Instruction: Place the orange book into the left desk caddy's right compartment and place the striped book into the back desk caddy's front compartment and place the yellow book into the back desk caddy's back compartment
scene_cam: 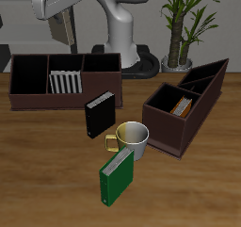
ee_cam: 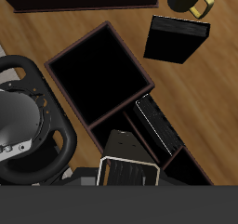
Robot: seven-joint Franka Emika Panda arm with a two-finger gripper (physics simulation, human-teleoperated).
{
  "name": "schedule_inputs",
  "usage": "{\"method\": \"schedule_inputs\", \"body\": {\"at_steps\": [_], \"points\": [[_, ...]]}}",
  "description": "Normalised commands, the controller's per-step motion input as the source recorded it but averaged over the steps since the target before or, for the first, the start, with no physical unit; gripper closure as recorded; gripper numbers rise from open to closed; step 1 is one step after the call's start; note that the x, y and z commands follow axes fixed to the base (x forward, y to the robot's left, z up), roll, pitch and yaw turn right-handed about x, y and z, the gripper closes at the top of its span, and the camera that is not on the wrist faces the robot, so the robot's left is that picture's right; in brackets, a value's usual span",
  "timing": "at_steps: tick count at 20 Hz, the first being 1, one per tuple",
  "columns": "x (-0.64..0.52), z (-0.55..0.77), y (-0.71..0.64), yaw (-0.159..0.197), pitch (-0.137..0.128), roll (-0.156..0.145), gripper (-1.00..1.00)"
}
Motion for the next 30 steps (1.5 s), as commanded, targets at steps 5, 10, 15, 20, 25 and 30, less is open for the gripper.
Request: {"method": "schedule_inputs", "body": {"at_steps": [5,10,15,20,25,30], "points": [[-0.12,-0.35,0.09,0.298,0.071,0.029,1.0],[-0.1,-0.19,-0.07,0.276,0.007,-0.013,1.0],[-0.08,-0.12,-0.07,0.164,0.047,-0.019,1.0],[-0.05,-0.01,-0.1,0.165,-0.02,-0.039,1.0],[0.14,0.36,-0.3,0.058,-0.041,-0.068,1.0],[0.16,0.36,-0.39,-0.04,-0.062,-0.104,1.0]]}}
